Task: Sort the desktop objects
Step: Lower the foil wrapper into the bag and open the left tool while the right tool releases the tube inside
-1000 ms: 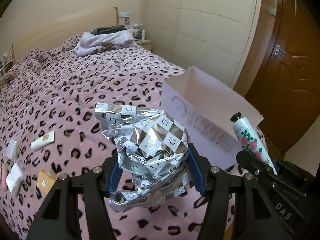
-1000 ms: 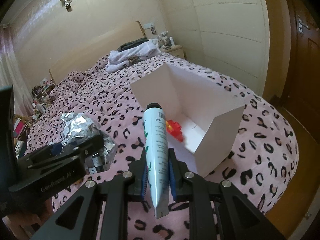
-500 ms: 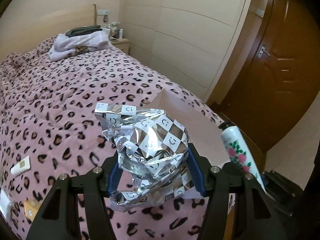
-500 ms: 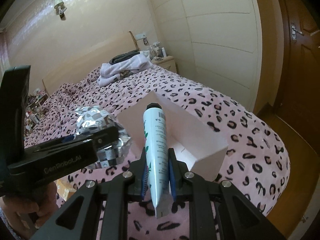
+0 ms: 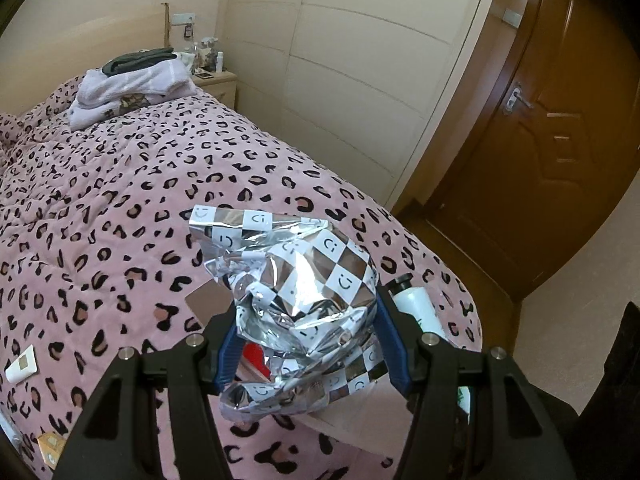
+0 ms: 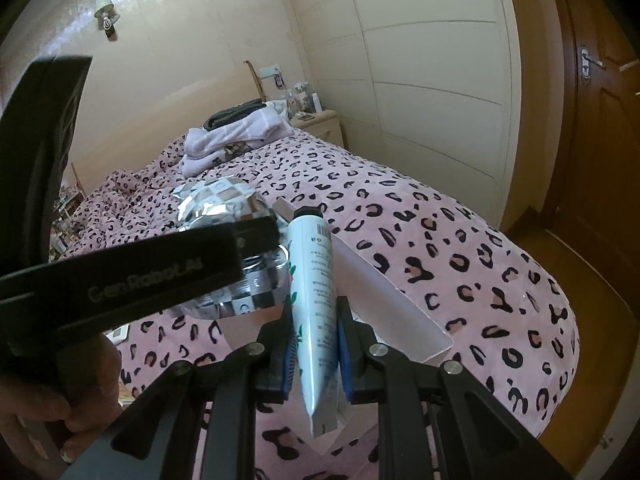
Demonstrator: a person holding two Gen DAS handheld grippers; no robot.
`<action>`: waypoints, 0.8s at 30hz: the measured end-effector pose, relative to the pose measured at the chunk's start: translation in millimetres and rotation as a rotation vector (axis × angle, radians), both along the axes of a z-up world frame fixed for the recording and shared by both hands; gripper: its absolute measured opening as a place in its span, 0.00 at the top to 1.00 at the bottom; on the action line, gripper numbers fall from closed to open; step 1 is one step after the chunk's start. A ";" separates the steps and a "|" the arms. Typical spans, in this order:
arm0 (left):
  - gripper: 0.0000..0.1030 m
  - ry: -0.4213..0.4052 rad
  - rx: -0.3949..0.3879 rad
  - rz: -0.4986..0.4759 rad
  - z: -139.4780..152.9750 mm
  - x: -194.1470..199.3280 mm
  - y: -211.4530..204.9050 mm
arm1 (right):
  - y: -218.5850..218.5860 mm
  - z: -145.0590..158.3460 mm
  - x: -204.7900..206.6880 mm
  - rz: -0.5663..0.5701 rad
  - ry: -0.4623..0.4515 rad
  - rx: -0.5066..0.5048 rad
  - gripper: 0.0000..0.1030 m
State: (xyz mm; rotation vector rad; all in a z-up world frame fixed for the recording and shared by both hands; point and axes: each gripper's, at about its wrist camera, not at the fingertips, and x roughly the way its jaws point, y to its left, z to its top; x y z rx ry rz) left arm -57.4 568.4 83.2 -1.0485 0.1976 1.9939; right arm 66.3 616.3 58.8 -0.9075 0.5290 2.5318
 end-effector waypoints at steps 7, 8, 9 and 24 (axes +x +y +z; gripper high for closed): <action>0.42 0.017 -0.040 0.007 -14.9 -6.6 10.6 | 4.1 -12.6 -9.6 0.007 -0.032 -0.003 0.83; 0.42 0.019 -0.049 0.009 -17.9 -8.0 12.3 | 4.7 -14.6 -11.1 0.008 -0.037 -0.004 0.83; 0.42 0.022 -0.056 0.010 -21.2 -9.0 13.8 | 4.6 -16.5 -12.9 0.010 -0.043 -0.003 0.83; 0.36 0.021 -0.068 -0.008 -41.9 -16.6 19.4 | 7.8 -34.0 -26.4 0.020 -0.101 0.034 0.82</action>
